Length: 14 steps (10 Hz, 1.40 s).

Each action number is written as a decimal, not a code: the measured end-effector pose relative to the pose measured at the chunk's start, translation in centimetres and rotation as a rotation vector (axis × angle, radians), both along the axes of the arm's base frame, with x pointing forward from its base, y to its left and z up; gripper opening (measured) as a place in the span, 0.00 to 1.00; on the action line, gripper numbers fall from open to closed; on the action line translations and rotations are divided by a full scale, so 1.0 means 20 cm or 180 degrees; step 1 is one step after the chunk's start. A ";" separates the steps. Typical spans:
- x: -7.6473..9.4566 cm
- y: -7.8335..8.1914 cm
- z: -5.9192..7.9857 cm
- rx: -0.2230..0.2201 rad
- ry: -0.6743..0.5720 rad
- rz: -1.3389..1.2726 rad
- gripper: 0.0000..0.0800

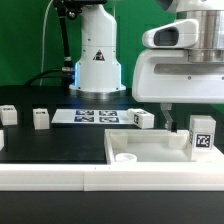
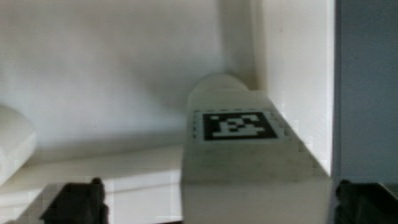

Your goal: Assemble one leg

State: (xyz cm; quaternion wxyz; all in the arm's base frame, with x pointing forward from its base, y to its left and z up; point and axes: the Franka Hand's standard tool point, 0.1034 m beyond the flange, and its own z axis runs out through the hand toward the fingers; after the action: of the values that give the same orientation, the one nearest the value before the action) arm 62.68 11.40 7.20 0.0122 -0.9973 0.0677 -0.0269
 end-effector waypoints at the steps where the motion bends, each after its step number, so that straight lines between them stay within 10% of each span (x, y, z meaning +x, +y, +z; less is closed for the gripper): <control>1: 0.00 0.00 0.00 0.0000 0.0000 -0.0003 0.77; 2: 0.00 0.00 0.00 0.0003 0.0001 -0.0052 0.77; 3: 0.00 0.00 0.00 0.0006 0.0002 -0.0114 0.53; 5: 0.00 0.00 0.00 0.0023 0.0006 -0.0275 0.36; 14: 0.00 -0.01 0.00 0.0255 0.0030 -0.3020 0.36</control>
Offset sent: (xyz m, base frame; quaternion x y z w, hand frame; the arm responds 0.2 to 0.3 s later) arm 0.0000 0.0000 0.0000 0.0000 0.0000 0.0000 1.0000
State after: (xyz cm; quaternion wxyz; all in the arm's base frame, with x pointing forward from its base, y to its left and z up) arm 62.61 11.17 7.14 0.0367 -0.8551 0.5167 -0.0224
